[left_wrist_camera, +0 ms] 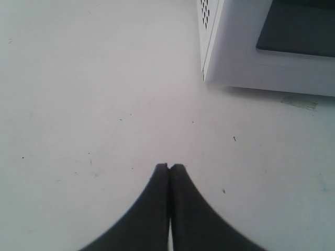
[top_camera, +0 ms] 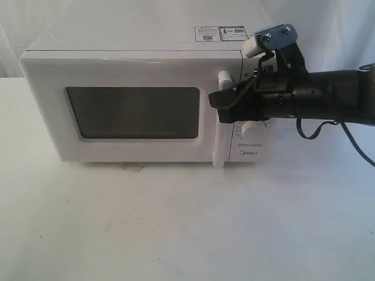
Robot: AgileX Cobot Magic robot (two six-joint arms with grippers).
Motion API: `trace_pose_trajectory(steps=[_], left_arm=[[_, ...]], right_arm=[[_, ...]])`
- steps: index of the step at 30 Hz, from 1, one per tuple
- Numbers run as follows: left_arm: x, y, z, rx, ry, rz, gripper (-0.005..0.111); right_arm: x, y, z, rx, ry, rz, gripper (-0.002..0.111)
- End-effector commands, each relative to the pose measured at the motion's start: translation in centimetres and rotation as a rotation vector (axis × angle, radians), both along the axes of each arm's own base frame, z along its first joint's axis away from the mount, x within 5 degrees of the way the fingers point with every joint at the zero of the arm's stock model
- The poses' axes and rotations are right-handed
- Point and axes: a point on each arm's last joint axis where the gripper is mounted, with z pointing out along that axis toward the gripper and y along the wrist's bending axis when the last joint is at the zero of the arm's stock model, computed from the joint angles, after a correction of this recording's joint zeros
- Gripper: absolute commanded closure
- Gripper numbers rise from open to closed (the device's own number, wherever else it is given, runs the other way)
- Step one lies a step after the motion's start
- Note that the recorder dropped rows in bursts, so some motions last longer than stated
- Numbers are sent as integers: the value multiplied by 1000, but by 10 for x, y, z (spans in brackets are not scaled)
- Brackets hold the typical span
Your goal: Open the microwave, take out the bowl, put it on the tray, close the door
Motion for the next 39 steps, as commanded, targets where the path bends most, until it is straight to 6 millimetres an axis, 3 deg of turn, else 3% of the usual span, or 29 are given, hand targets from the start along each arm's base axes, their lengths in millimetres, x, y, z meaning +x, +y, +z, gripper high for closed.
trace_pose_trajectory(steps=[1, 23, 39], left_arm=[[0, 0, -1, -4, 0, 3, 107], [0, 0, -1, -4, 0, 3, 107], [0, 0, -1, -4, 0, 3, 107]], right_arm=[[6, 8, 8, 48, -43, 73, 108], [-13, 24, 21, 236, -48, 318, 108], [-26, 27, 19, 299, -42, 426, 108]])
